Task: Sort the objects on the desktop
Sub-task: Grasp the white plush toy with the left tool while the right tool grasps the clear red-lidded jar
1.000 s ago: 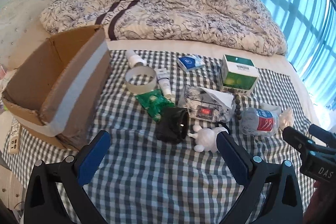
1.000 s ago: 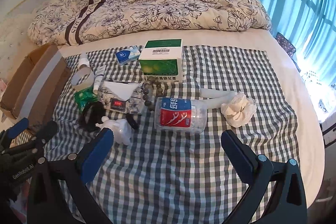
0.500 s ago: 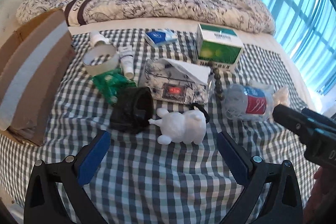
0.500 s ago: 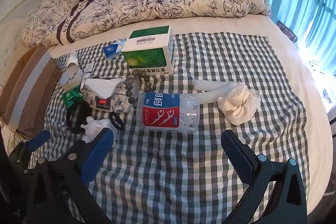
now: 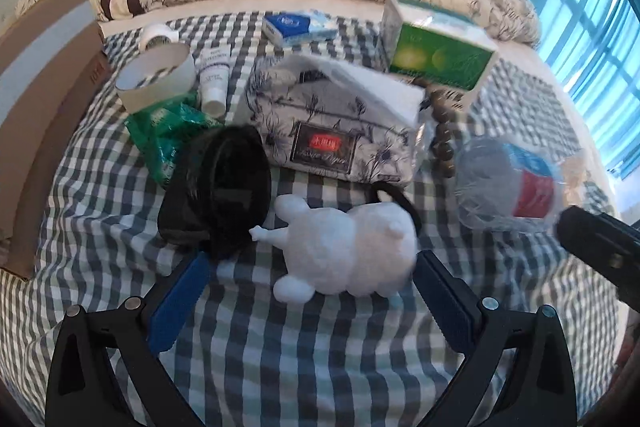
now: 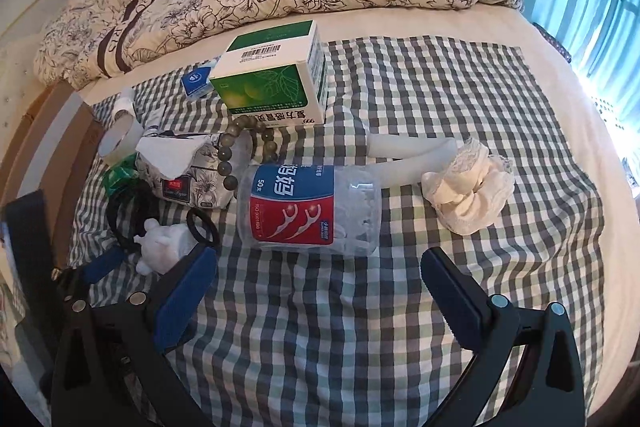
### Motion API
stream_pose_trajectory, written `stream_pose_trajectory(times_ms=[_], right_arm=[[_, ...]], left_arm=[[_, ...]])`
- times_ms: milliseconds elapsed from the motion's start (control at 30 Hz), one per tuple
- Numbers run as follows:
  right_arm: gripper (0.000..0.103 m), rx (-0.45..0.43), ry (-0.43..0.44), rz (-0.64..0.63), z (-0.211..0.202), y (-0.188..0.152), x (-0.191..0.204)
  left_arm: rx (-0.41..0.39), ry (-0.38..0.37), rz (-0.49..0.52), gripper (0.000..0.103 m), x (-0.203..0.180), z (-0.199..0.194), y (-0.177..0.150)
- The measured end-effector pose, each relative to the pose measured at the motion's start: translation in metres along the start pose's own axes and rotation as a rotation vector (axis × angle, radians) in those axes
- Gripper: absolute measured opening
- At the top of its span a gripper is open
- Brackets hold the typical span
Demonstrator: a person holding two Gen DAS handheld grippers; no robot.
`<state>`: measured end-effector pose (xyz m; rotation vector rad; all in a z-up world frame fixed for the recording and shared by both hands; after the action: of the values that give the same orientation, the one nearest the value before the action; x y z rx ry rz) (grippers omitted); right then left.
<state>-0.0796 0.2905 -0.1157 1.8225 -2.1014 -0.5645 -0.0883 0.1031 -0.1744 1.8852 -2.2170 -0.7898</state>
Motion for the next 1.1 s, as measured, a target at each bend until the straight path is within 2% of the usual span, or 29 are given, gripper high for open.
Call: stream_pose_trajectory(times_ms=[267, 433, 500, 600, 633, 667, 833, 1100], right_arm=[[0.103, 0.009, -0.006, -0.004, 0.014, 0.004, 0.005], [0.103, 0.018, -0.028, 0.005, 0.025, 0.007, 0.005], [0.103, 0.023, -0.037, 0.008, 0.03, 0.009, 0.005], [0.103, 0.033, -0.03, 0.009, 0.035, 0.011, 0.006], [0.103, 0.035, -0.026, 0.012, 0.036, 0.011, 0.007], [0.103, 0.034, -0.025, 0.013, 0.037, 0.012, 0.008], [0.103, 0.039, -0.022, 0.008, 0.043, 0.015, 0.016], [0.103, 0.067, -0.042, 0.005, 0.051, 0.015, 0.028]], left_arm=[[0.019, 0.011, 0.003, 0.103, 0.004, 0.026, 0.004], [-0.011, 0.005, 0.023, 0.103, 0.003, 0.026, 0.003], [-0.029, 0.005, 0.029, 0.099, 0.003, 0.024, 0.003], [-0.05, 0.015, 0.028, 0.082, 0.004, 0.018, 0.003], [-0.059, 0.015, 0.026, 0.071, 0.005, 0.015, 0.004], [-0.068, 0.016, 0.025, 0.066, 0.006, 0.013, 0.005], [-0.083, -0.012, 0.008, 0.066, 0.012, 0.008, 0.005], [-0.125, 0.013, 0.005, 0.066, 0.016, 0.0, 0.002]])
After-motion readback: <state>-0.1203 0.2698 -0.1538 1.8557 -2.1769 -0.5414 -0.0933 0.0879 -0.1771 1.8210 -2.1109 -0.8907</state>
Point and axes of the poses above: each gripper's, at about its wrist camera, not at the fingertips, and z roughly the way its jaws point, x to its left, y to its top, the point moved 2 cm from there along z, roughly the way its jaws point, and after that the axes turned 9 degrees about -y, right-handed, at the moved point
